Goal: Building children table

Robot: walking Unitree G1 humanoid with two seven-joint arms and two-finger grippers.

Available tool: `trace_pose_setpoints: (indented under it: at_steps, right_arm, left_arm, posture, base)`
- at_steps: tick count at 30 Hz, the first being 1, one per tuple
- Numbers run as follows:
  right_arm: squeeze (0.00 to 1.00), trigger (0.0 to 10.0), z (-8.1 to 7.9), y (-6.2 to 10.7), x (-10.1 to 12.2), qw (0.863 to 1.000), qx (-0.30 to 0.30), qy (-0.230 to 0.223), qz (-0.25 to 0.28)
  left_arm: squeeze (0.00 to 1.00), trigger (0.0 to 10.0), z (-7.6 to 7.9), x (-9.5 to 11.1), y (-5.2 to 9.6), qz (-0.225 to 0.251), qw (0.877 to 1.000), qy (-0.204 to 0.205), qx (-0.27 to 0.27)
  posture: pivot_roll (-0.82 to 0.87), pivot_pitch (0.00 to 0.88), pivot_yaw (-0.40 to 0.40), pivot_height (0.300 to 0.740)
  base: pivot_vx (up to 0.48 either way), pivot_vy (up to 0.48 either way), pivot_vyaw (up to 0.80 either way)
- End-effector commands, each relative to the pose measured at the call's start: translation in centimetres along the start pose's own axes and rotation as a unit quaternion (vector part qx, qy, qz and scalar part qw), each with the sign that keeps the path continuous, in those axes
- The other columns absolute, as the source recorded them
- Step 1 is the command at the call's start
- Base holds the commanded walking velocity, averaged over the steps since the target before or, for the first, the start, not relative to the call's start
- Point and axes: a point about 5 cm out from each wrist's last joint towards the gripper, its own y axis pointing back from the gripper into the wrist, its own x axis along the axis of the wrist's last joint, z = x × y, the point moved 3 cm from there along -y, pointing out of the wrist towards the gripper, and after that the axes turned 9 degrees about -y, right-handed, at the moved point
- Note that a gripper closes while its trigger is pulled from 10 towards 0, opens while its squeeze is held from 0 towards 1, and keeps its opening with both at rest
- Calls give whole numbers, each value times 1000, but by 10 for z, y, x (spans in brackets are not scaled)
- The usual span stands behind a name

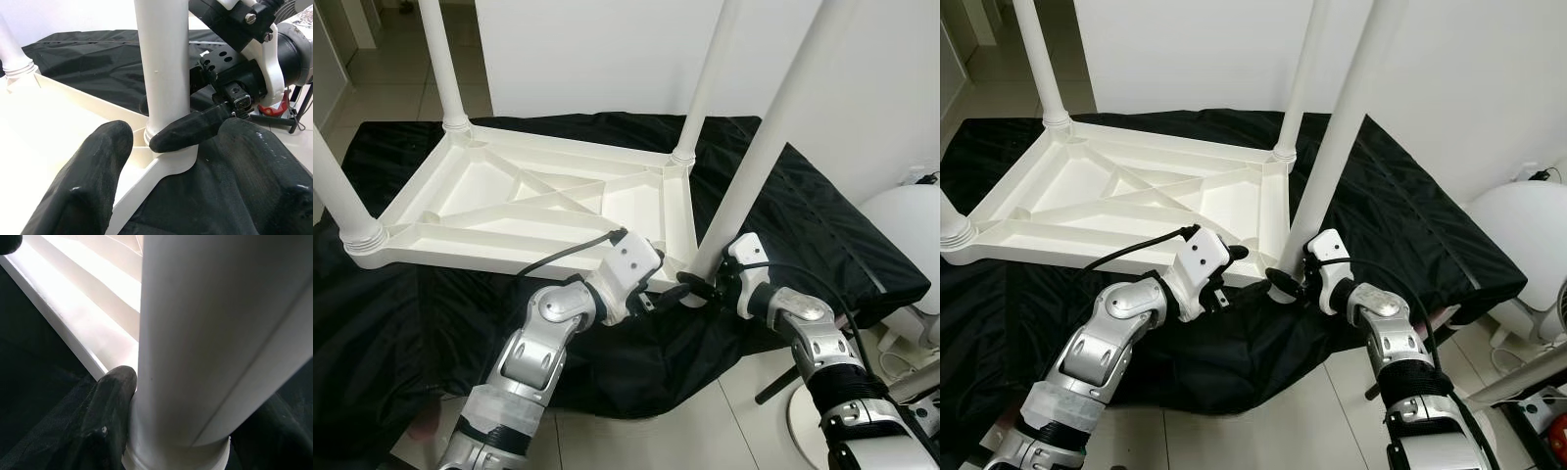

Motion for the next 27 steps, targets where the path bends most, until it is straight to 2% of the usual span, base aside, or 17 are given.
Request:
trace_pose_setpoints:
  at_steps: [1, 6, 7, 8, 9, 13, 16, 20, 21, 23, 25, 26, 27]
  right_arm:
    - [0, 0, -3, 1, -11, 1000, 16, -7, -21]
    - [0, 0, -3, 3, -13, 1000, 9, -16, -12]
    - [0, 5490, -2, 4, -13, 1000, 1, -17, -8]
    - [0, 5490, -2, 4, -13, 1000, 1, -17, -8]
    - [0, 10000, -2, 4, -13, 1000, -4, -21, -3]
    - [0, 10000, 8, 5, -12, 996, -76, -48, 10]
    - [0, 10000, 16, 7, -11, 982, -165, -84, 29]
    - [0, 10000, 16, 8, -12, 976, -192, -99, 36]
    - [0, 10000, 15, 7, -12, 968, -218, -115, 43]
    - [0, 10000, 15, 7, -12, 968, -218, -115, 43]
    - [0, 10000, 8, 5, -13, 949, -273, -144, 58]
    - [0, 10000, 8, 5, -13, 949, -273, -144, 58]
    - [0, 10000, 5, 4, -14, 940, -295, -156, 64]
  left_arm:
    - [0, 10000, -7, -1, -1, -9, 999, -3, 47]
    - [0, 10000, -4, -1, -1, -9, 999, -9, 39]
    - [0, 10000, -5, -1, -2, -7, 999, -11, 37]
    - [0, 10000, -5, -1, -2, -7, 999, -11, 37]
    - [0, 10000, -5, 0, -3, -6, 999, -13, 35]
    - [0, 10000, 0, -3, -7, -6, 1000, -11, 23]
    - [0, 10000, 7, -11, -10, -9, 1000, 1, 20]
    - [0, 10000, 8, -9, -11, -3, 1000, 7, 21]
    - [0, 10000, 8, -10, -13, -3, 1000, 7, 21]
    - [0, 10000, 8, -10, -13, -3, 1000, 7, 21]
    - [0, 10000, 4, -12, -16, -6, 1000, 5, 28]
    - [0, 10000, 4, -12, -16, -6, 1000, 5, 28]
    - [0, 10000, 2, -12, -17, -8, 999, 2, 32]
  posture:
    - [0, 0, -82, 740]
    - [-4, 10, -84, 740]
    - [-4, 10, -84, 740]
    - [-4, 10, -84, 740]
    - [-7, 14, -85, 740]
    - [-39, 23, -86, 740]
    - [-65, 21, -83, 740]
    - [-79, 18, -79, 740]
    - [-90, 16, -74, 740]
    - [-90, 16, -74, 740]
    - [-108, 5, -54, 740]
    - [-108, 5, -54, 740]
    - [-108, 5, -54, 740]
  base:
    - [0, 0, 0]
    - [0, 0, 0]
    - [0, 0, 0]
    - [0, 0, 0]
    - [0, 0, 0]
    - [0, 0, 0]
    - [0, 0, 0]
    - [0, 0, 0]
    - [0, 0, 0]
    - [0, 0, 0]
    - [0, 0, 0]
    - [0, 0, 0]
    - [0, 0, 0]
